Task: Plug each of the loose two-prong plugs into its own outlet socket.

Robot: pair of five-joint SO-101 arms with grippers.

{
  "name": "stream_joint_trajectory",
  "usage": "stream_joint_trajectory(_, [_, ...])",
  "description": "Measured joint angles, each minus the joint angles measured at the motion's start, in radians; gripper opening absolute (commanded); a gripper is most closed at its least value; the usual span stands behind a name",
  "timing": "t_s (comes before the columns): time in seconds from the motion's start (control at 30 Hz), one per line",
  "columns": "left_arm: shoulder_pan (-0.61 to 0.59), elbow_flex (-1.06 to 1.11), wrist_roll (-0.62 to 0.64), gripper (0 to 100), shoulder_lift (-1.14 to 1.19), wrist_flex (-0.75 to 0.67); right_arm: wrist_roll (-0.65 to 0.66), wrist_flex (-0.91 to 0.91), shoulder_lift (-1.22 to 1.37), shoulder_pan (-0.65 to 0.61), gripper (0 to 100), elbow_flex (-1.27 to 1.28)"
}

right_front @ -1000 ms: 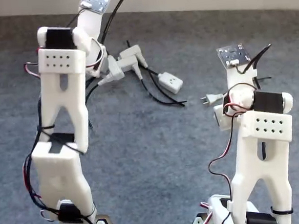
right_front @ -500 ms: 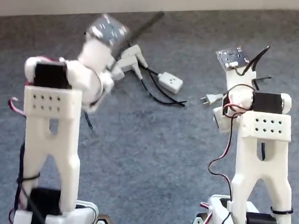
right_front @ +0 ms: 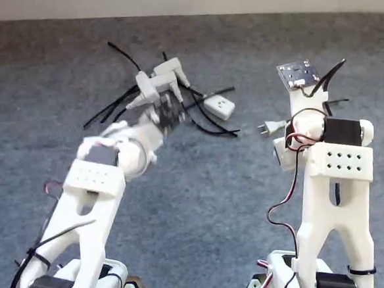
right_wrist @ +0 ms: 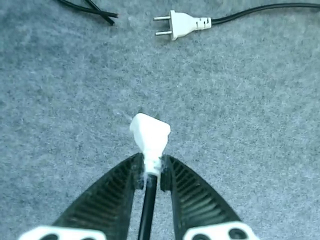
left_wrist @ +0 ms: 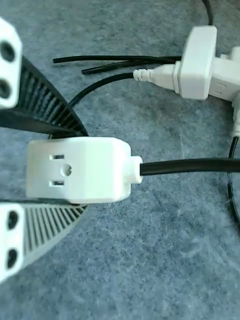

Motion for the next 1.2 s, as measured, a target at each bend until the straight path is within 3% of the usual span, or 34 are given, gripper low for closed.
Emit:
stream_joint_trajectory(0.13, [0.0, 0.261, -0.201, 1, -0.005, -0.367, 0.0, 0.0, 0.0, 0.003, 3.6, 0.0])
stream_joint_trajectory(0.27, [0.0, 0.511, -0.342, 1, -0.005, -0.847, 0.0, 0.0, 0.0, 0.0, 3.6, 0.0])
stream_joint_trajectory(0.4, [0.002, 0.666, -0.416, 1, -0.005, -1.352, 0.0, -0.012, 0.0, 0.002, 3.6, 0.0])
stream_joint_trajectory(0.47, [0.002, 0.664, -0.427, 1, -0.006, -1.511, 0.0, -0.012, 0.0, 0.0, 3.6, 0.0])
stream_joint_trajectory(0.6, [0.002, 0.629, -0.451, 1, -0.008, -1.562, 0.0, -0.012, 0.0, 0.002, 3.6, 0.0])
stream_joint_trajectory(0.77, [0.021, 0.608, -0.663, 1, 0.032, -1.544, 0.0, -0.012, 0.0, 0.0, 3.6, 0.0])
stream_joint_trajectory(0.9, [0.02, 0.577, -0.698, 5, 0.172, -1.616, 0.0, -0.012, 0.0, 0.0, 3.6, 0.0])
stream_joint_trajectory(1.0, [0.021, 0.523, -0.698, 12, 0.285, -1.783, 0.0, -0.012, 0.0, 0.0, 3.6, 0.0])
stream_joint_trajectory(1.2, [0.031, 0.325, -0.698, 12, 0.496, -2.286, 0.0, -0.012, 0.0, 0.0, 3.6, 0.0])
